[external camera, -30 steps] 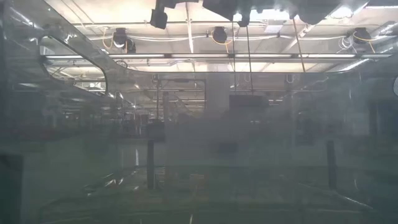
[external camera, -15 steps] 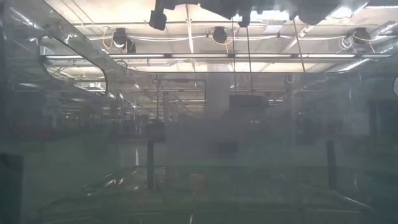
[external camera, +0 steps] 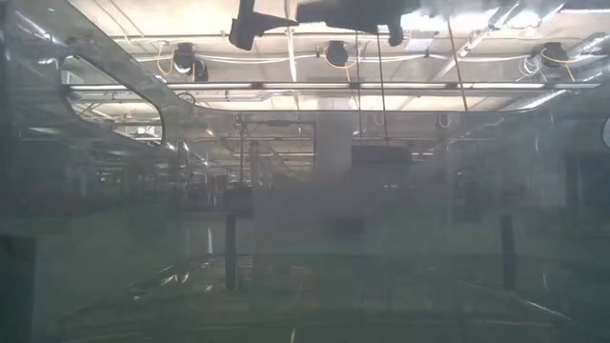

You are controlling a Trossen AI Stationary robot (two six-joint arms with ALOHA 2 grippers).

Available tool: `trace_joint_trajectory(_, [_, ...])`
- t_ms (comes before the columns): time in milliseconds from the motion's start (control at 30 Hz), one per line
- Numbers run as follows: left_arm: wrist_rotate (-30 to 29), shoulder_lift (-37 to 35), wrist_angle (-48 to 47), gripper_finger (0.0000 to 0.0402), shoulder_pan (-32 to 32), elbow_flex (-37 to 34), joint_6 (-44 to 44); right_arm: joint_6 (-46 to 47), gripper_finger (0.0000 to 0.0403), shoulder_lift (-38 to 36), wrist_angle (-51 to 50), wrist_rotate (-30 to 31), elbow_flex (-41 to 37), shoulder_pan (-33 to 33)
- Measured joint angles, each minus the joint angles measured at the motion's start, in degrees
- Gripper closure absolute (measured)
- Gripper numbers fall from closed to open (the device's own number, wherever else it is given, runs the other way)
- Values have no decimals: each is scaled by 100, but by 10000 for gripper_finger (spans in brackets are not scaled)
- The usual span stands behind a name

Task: Sort & place blocks by color
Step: Put the bottom violet block into the transparent bin, then put the left green block into the gray bin

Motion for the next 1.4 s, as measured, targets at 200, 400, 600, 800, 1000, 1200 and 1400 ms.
trace_joint_trajectory(200, [236,0,-71,65,-3,0,515,1820,363,-602,-2062,-1327,-1,5])
trace_joint_trajectory(400, [301,0,-574,95,-3,0,668,2814,363,-512,-3191,-2431,-1,191])
trace_joint_trajectory(600, [323,0,-1403,133,-3,0,92,3145,363,-88,-3683,-2704,-3,433])
trace_joint_trajectory(800, [744,0,-2294,168,-3,0,-601,3139,363,442,-3692,-2703,-3,546])
trace_joint_trajectory(1000, [1260,0,-3365,204,-125,0,-1018,3138,335,768,-3686,-2691,-3,564])
trace_joint_trajectory(1200, [1319,0,-4964,237,-353,0,-1601,3132,305,815,-3688,-2693,-3,562])
trace_joint_trajectory(1400, [1435,0,-7050,256,-689,0,-2589,3123,271,814,-3690,-2700,-3,562])
